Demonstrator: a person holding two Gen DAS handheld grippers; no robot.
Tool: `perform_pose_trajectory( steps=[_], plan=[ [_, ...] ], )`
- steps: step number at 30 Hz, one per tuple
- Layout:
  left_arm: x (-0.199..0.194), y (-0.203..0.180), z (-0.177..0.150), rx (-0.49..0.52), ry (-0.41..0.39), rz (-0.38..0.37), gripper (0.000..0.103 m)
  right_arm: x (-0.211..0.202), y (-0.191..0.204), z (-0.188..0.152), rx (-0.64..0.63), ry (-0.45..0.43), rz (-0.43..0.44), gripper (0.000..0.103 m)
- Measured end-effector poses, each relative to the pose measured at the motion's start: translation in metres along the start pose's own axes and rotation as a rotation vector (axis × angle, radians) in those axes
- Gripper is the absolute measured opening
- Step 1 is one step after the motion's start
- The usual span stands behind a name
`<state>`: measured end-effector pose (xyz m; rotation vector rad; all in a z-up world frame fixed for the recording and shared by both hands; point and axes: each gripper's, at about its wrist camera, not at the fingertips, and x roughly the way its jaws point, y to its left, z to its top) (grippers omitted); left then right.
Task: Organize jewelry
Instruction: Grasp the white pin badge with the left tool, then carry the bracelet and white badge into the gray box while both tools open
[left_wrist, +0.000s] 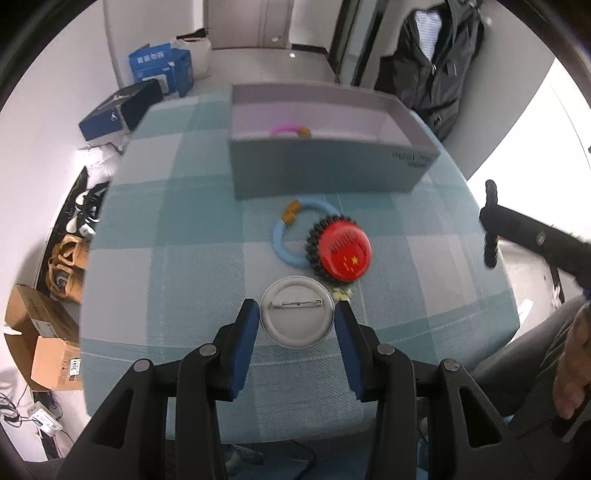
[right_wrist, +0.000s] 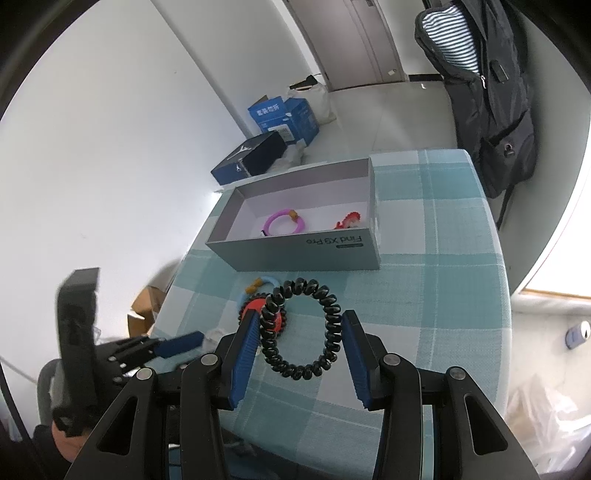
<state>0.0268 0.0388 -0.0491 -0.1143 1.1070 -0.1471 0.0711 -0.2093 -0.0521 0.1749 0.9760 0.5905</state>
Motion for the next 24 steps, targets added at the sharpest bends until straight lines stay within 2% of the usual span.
perform_pose_trajectory(
  steps=[5,9,15,24],
  plan=[
    [-0.015,0.005,0.014,-0.053,-0.044,-0.029,0.037,0.001,0.002,0.006,0.003,0.011,0.009,0.044],
    [-0.021,0.009,0.030,-0.090,-0.062,-0.081,0.037,-0.003,0.004,0.018,0.004,0.005,0.019,0.044],
    [-0.033,0.006,0.057,-0.089,-0.110,-0.122,0.037,-0.004,0.007,0.044,0.001,-0.006,0.037,0.044],
    [-0.023,0.003,0.098,-0.070,-0.115,-0.152,0.037,0.011,0.004,0.095,-0.028,-0.023,0.029,0.044]
  ],
)
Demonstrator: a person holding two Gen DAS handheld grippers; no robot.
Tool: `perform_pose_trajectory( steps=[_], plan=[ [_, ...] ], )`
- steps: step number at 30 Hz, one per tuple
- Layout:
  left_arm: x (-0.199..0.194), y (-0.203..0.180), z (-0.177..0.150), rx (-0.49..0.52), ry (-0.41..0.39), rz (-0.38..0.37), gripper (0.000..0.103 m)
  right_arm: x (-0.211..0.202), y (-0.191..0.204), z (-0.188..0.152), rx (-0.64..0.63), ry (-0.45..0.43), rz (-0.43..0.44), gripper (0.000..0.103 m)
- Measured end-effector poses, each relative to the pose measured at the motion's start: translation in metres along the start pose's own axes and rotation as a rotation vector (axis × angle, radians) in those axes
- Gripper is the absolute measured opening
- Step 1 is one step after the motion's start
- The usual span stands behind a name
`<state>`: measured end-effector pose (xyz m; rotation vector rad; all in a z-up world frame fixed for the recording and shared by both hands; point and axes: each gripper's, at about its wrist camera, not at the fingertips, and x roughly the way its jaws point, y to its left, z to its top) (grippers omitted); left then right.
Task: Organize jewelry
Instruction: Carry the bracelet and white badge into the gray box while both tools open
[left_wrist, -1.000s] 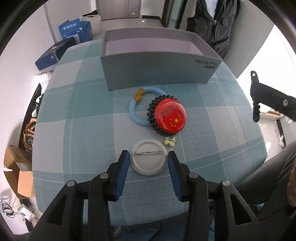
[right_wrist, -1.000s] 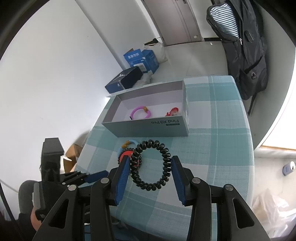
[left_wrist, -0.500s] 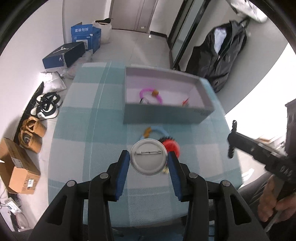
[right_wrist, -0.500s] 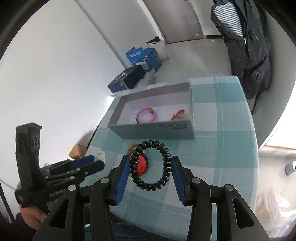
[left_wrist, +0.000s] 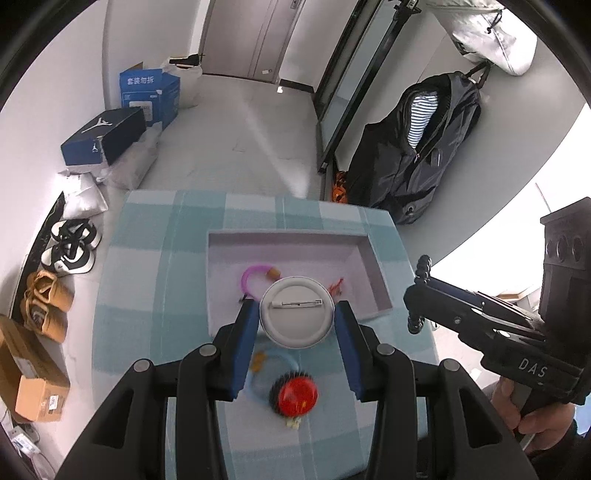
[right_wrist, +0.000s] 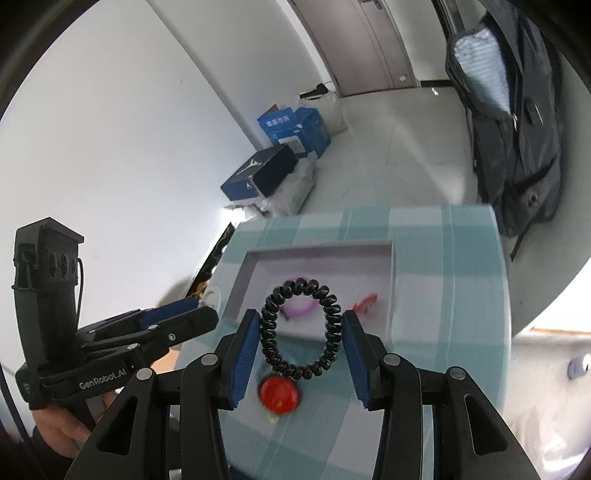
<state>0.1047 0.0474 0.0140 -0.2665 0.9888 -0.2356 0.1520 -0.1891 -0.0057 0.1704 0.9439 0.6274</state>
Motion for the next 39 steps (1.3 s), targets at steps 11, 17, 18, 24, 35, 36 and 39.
perform_pose_trajectory(
  steps=[11,17,18,24,35,36,39],
  plan=[
    [0.038,0.017,0.031,-0.049,0.068,-0.076,0.037,0.044,-0.013,0.032,-0.007,0.034,0.006,0.044],
    [0.057,0.024,0.032,-0.081,0.112,-0.110,0.037,0.060,-0.020,0.028,0.002,0.079,0.008,0.044],
    [0.059,0.023,0.034,-0.079,0.115,-0.114,0.037,0.060,-0.021,0.027,0.002,0.081,0.009,0.044],
    [0.067,0.022,0.036,-0.083,0.132,-0.134,0.037,0.066,-0.025,0.028,0.014,0.102,0.010,0.044],
    [0.075,0.021,0.037,-0.093,0.139,-0.158,0.037,0.070,-0.028,0.028,0.028,0.112,0.008,0.045],
    [0.075,0.021,0.037,-0.090,0.136,-0.157,0.037,0.070,-0.028,0.028,0.028,0.112,0.010,0.045],
    [0.078,0.022,0.038,-0.089,0.125,-0.158,0.037,0.070,-0.030,0.028,0.038,0.108,0.010,0.046]
  ],
)
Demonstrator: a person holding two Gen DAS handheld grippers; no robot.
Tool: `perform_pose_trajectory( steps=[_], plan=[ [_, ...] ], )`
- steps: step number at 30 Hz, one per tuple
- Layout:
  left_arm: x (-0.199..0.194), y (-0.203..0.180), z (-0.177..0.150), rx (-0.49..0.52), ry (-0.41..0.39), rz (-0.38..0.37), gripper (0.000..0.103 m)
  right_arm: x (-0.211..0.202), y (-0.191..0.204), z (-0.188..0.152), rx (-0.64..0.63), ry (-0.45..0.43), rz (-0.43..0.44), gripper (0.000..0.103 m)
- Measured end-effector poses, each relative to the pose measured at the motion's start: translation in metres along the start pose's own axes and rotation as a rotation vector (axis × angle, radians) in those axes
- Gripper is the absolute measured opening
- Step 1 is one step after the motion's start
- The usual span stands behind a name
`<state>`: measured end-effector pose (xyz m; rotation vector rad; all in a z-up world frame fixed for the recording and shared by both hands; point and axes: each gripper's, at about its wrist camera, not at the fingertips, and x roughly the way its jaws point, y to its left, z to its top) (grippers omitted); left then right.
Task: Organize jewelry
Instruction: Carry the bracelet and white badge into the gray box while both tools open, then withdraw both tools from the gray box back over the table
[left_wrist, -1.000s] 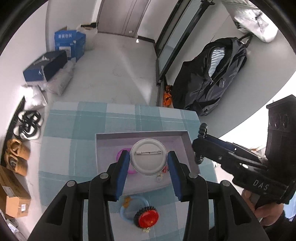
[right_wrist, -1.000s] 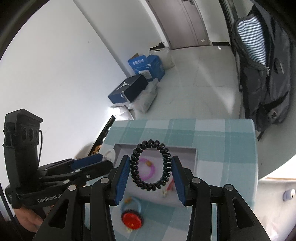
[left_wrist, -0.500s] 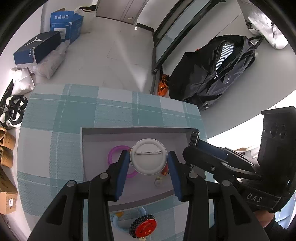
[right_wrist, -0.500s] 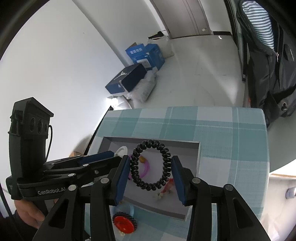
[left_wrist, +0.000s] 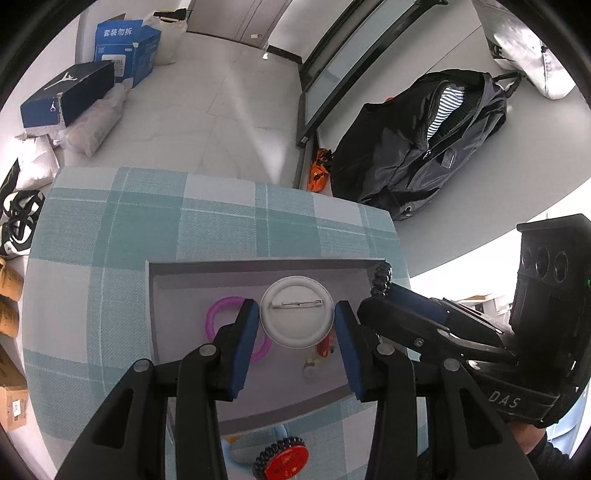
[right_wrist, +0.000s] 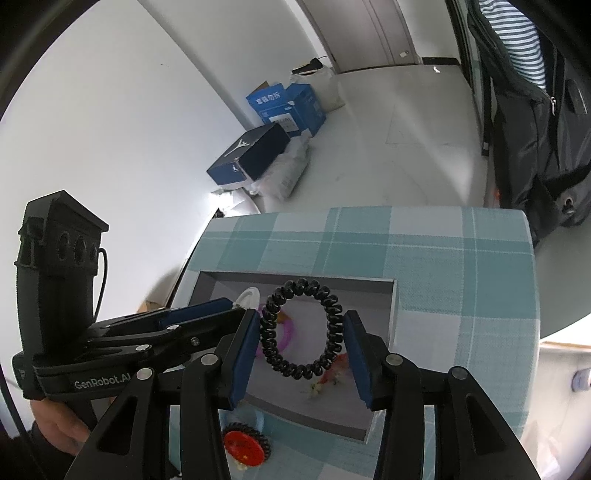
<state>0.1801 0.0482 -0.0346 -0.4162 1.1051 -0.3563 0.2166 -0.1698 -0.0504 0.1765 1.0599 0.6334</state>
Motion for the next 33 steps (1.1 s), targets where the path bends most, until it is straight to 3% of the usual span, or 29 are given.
perform_pose_trajectory(
  steps=[5,6,7,9,13,22,33],
  plan=[
    [0.001,0.004,0.004,-0.039,0.016,-0.037,0.039,-0.003,-0.002,0.000,0.006,-0.017,0.001,0.051],
    [-0.001,0.004,0.004,-0.037,0.014,-0.027,0.046,-0.005,-0.003,0.000,0.008,-0.025,0.001,0.052],
    [-0.003,0.005,0.003,-0.038,0.003,-0.017,0.058,-0.008,-0.004,0.000,0.012,-0.032,0.007,0.056],
    [-0.008,0.007,0.002,-0.049,-0.037,-0.010,0.071,-0.012,-0.005,0.000,0.026,-0.041,0.018,0.065],
    [-0.015,0.014,-0.001,-0.098,-0.058,-0.045,0.071,-0.018,-0.008,-0.001,0.046,-0.058,0.023,0.074],
    [-0.035,-0.001,-0.015,-0.009,-0.136,0.045,0.072,-0.035,-0.005,-0.010,0.036,-0.107,0.017,0.087],
    [-0.052,-0.011,-0.052,0.061,-0.168,0.169,0.072,-0.062,0.013,-0.038,-0.029,-0.190,-0.006,0.100]
  ],
)
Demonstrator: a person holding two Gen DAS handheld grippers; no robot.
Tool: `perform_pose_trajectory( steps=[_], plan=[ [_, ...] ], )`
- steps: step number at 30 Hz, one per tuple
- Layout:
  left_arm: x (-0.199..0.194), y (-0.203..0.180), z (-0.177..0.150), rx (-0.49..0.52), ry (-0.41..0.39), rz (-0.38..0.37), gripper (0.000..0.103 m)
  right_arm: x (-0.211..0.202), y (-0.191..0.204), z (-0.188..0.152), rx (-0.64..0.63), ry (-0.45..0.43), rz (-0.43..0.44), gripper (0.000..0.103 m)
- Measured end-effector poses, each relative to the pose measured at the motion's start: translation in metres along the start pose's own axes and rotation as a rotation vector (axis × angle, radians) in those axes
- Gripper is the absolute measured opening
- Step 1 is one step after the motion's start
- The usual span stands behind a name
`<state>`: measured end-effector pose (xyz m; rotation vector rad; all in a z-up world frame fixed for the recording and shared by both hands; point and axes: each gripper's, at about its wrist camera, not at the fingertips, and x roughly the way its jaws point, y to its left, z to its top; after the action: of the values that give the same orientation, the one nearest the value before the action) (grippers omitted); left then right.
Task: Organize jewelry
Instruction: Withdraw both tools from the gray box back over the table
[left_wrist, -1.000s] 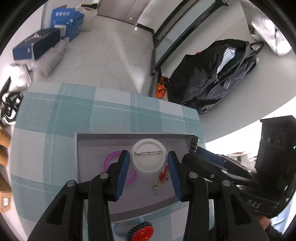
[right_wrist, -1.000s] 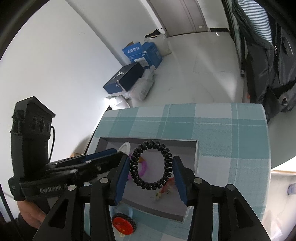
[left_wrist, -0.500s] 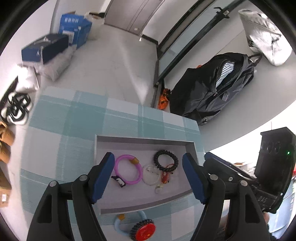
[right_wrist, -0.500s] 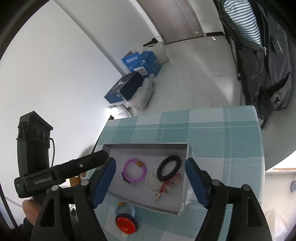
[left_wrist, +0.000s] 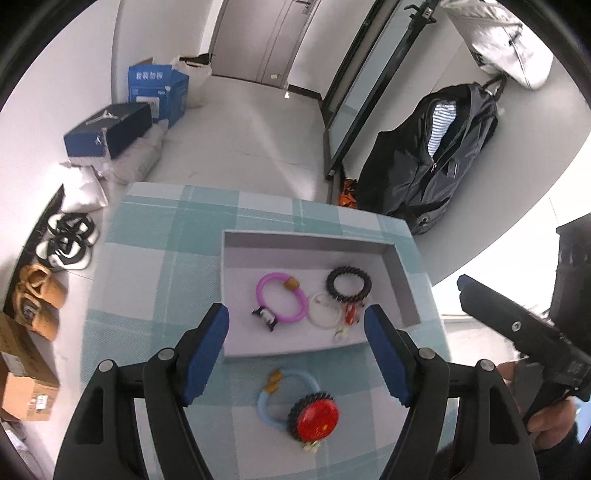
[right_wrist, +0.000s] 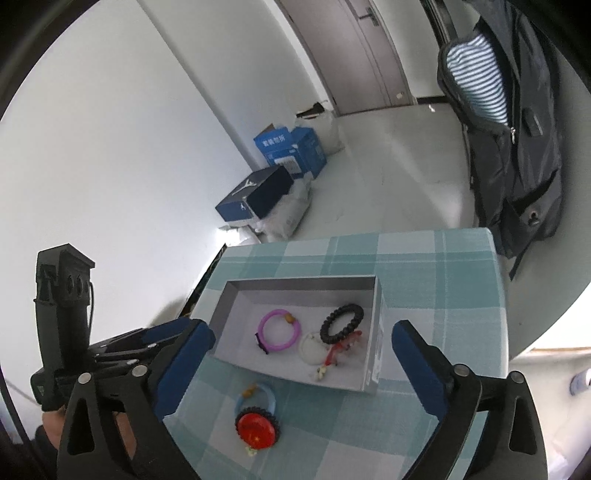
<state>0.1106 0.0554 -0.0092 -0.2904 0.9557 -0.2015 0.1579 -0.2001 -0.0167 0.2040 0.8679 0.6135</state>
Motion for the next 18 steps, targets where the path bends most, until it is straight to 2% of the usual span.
perform_pose_trajectory(
  steps=[2,5,8,14,18],
  plan=[
    [-0.006,-0.004,-0.007,0.038,-0.015,0.052,0.072,-0.004,0.000,-0.006,0.007,-0.003,-0.002,0.101],
    [-0.014,-0.004,-0.014,0.059,-0.042,0.082,0.072,-0.008,0.001,-0.015,0.015,0.000,-0.006,0.101],
    [-0.018,0.001,-0.024,0.045,-0.045,0.091,0.072,-0.012,0.004,-0.026,0.014,0.009,-0.014,0.102],
    [-0.015,0.017,-0.051,-0.030,0.018,0.060,0.072,-0.010,0.008,-0.047,0.012,0.050,-0.029,0.102],
    [-0.016,0.024,-0.060,-0.042,0.034,0.088,0.073,-0.003,0.015,-0.060,-0.002,0.082,-0.036,0.102]
  ],
)
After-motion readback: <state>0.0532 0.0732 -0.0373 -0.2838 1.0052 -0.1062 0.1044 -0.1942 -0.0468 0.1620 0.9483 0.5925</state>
